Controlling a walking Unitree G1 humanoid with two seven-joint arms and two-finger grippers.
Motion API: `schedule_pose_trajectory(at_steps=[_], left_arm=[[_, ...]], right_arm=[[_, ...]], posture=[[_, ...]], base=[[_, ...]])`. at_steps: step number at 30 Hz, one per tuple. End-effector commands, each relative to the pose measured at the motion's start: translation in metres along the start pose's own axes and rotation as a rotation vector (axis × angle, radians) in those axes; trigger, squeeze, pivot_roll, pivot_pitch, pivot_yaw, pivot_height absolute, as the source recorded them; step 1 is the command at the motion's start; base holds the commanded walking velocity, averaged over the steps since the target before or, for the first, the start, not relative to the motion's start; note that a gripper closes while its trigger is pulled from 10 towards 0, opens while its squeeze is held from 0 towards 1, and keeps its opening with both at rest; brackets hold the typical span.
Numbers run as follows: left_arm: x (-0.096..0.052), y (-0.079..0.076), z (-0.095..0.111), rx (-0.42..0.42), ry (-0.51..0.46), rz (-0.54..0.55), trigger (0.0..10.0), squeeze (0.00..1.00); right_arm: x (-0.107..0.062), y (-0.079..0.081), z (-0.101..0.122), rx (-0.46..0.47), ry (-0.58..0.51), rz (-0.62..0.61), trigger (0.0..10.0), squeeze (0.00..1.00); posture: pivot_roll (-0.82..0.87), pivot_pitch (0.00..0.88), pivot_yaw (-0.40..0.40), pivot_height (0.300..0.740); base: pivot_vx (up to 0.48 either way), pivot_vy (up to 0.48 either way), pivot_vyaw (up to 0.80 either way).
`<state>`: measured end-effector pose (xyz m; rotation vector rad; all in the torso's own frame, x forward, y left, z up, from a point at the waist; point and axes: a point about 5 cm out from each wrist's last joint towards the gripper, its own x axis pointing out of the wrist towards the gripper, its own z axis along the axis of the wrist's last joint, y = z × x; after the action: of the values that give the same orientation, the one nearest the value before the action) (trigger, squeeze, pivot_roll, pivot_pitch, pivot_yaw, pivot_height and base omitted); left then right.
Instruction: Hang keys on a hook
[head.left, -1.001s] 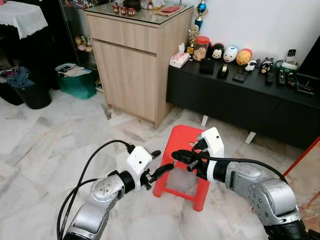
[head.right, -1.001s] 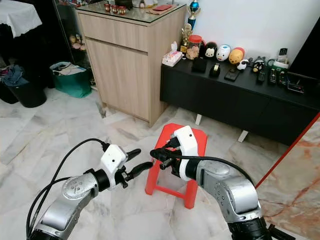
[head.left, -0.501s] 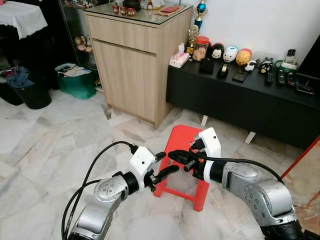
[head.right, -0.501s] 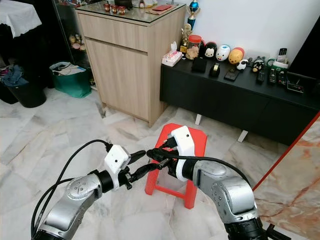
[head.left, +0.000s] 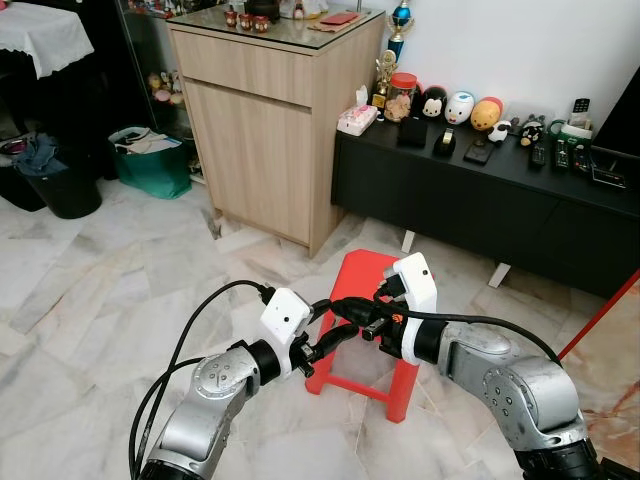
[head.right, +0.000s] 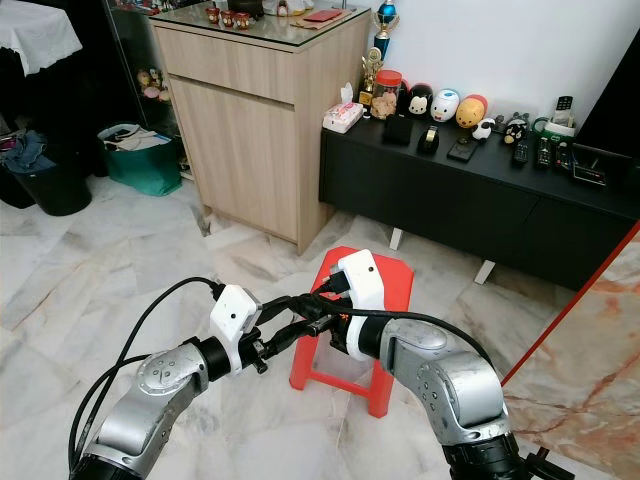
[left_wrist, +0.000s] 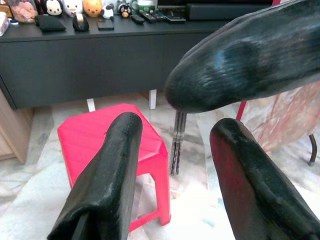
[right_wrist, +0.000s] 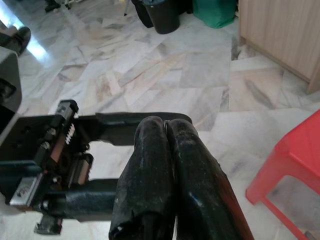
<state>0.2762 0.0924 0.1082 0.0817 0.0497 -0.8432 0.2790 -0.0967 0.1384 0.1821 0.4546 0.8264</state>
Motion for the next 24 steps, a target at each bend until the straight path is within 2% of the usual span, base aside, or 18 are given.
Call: schedule_pose_trajectory(at_steps=[1, 20, 22, 23, 24], left_arm=[[0.0011, 0.0019, 0.0019, -0.005, -0.016, 0.003, 10.0, 0.0], [0.0047, 0.0022, 0.0038, -0.015, -0.051, 0.026, 10.0, 0.0], [0.0051, 0.0025, 0.0036, -0.014, -0.053, 0.027, 9.6, 0.0], [0.0051, 0.0026, 0.0037, -0.014, -0.053, 0.029, 4.9, 0.0], [0.0051, 0.0026, 0.0037, -0.013, -0.054, 0.03, 4.9, 0.0]], right_arm=[[-0.0014, 0.0008, 0.006, -0.006, -0.019, -0.001, 10.0, 0.0], [-0.0034, 0.0006, 0.0068, 0.035, -0.034, -0.008, 10.0, 0.0], [-0.0034, 0.0, 0.0071, 0.037, -0.034, -0.01, 10.0, 0.0], [-0.0035, -0.0003, 0.0072, 0.038, -0.034, -0.01, 10.0, 0.0], [-0.0035, -0.0004, 0.0073, 0.039, -0.034, -0.011, 10.0, 0.0]], posture=[[0.02, 0.0, -0.087, 0.74], [0.01, 0.0, -0.095, 0.74], [0.01, 0.0, -0.097, 0.74], [0.01, 0.0, -0.097, 0.74], [0.01, 0.0, -0.097, 0.74]], base=[[0.0, 0.0, 0.0], [0.0, 0.0, 0.0], [0.0, 0.0, 0.0], [0.0, 0.0, 0.0], [0.0, 0.0, 0.0]])
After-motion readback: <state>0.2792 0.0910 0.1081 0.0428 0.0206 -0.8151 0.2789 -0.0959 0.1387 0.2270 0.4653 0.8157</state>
